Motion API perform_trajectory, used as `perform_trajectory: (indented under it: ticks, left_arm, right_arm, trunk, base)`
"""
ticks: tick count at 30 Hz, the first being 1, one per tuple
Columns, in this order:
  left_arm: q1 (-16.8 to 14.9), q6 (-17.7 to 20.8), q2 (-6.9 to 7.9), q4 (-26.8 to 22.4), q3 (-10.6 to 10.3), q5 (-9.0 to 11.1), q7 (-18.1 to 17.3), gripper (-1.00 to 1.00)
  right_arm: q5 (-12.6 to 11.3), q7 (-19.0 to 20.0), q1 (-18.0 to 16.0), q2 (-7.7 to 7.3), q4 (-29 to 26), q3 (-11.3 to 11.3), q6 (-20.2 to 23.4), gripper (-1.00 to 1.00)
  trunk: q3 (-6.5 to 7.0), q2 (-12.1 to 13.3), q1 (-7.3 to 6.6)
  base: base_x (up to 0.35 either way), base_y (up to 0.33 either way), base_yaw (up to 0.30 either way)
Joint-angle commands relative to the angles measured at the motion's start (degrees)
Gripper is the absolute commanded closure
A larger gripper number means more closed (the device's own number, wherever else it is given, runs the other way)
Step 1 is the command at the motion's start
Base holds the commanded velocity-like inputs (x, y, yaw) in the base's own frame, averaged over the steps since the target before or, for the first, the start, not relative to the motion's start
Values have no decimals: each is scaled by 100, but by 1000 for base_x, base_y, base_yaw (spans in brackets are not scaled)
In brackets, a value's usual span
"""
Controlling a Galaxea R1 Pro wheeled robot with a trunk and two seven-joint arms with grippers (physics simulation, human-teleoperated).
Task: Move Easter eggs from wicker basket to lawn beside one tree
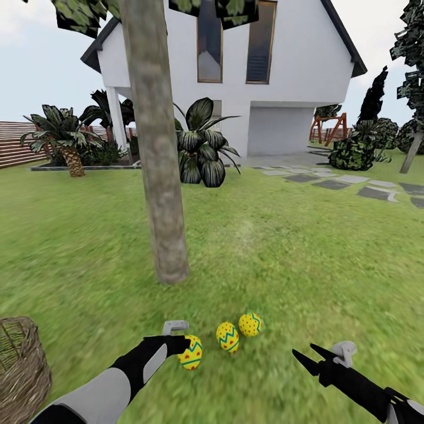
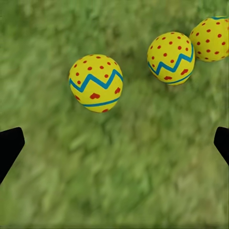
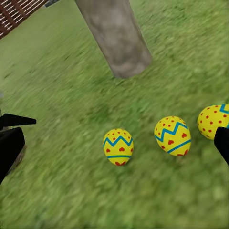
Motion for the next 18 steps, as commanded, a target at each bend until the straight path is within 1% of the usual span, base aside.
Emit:
perform_trajectory:
  ticks: [1, 10, 17, 18]
  left_arm:
    - [-2, 24, 3, -12, -46, 59, 50, -100]
    - [-2, 24, 2, -10, -47, 55, 43, -100]
    - [-2, 24, 2, -8, -47, 55, 41, -100]
    - [-2, 24, 2, -8, -47, 55, 44, -100]
  right_arm:
    - [20, 32, -5, 2, -5, -10, 42, -100]
    - [88, 8, -5, 4, -5, 15, 43, -100]
    - [86, -8, -5, 9, -5, 35, 44, -100]
    - [85, -10, -5, 8, -5, 38, 46, -100]
  trunk:
    - [13, 39, -23]
    - [174, 400, -221]
    - [300, 681, -375]
    - [300, 681, -375]
  base:
    - [0, 0, 0]
    - [0, 0, 0]
    - [0, 0, 0]
    - [0, 0, 0]
